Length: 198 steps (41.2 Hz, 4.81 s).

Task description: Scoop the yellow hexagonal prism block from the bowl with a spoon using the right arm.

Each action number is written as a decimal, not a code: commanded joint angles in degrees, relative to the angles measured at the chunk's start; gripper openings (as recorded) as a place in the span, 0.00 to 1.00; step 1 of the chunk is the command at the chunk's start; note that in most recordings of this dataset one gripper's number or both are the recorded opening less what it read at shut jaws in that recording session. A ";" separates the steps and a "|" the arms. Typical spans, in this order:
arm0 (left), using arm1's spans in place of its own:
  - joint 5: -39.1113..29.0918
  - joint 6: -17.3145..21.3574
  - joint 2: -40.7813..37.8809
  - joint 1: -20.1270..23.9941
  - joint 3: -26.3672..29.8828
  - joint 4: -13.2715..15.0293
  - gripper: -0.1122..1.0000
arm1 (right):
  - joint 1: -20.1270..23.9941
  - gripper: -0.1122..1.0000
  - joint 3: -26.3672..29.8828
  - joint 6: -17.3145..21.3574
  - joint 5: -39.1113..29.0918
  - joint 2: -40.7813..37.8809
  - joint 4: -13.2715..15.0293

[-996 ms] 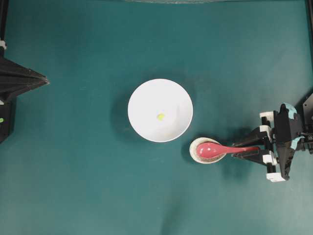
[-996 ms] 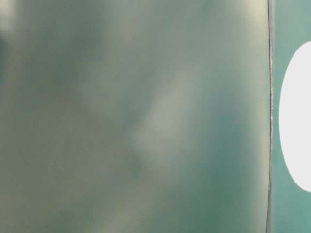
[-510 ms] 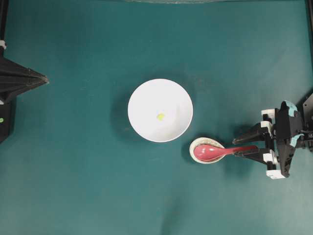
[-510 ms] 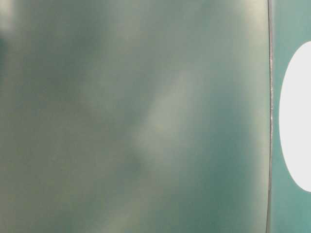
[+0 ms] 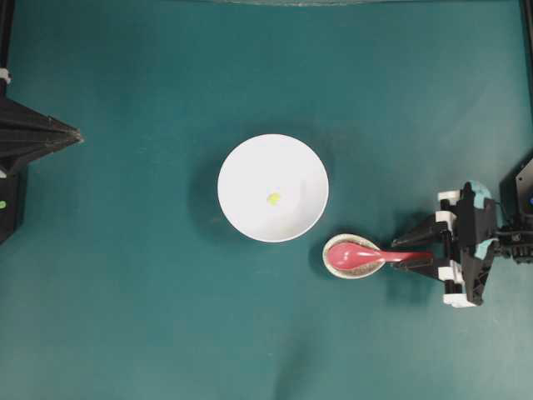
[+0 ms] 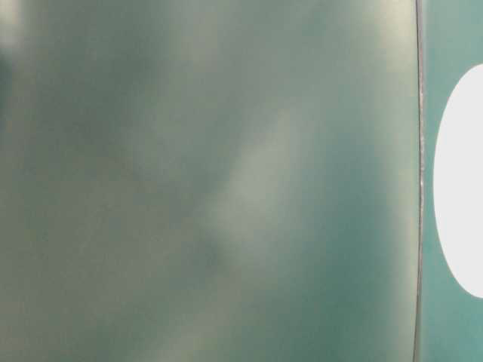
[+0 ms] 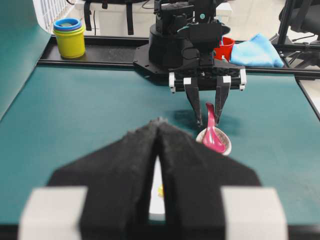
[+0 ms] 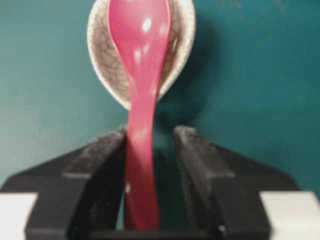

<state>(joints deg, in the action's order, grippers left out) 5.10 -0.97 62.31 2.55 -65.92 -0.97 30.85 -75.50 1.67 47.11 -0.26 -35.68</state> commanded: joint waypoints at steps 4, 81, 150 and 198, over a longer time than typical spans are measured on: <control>0.62 0.00 -0.53 0.09 1.67 0.00 0.13 | 0.00 0.51 0.62 -0.18 0.18 0.09 0.44; 1.14 0.00 -0.62 0.09 1.58 0.00 0.13 | -1.32 0.50 2.11 -0.44 -2.55 0.09 0.44; 1.14 0.35 -0.70 0.09 1.58 0.00 0.13 | -1.32 0.35 0.70 -3.78 -12.13 9.84 0.35; 1.14 0.26 -0.62 0.09 1.58 0.00 0.13 | -5.10 0.62 -0.09 -3.87 -7.65 9.84 1.85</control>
<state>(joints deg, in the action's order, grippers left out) 5.63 -0.79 62.31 2.55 -65.92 -0.97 25.05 -75.67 -2.02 37.71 8.79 -34.19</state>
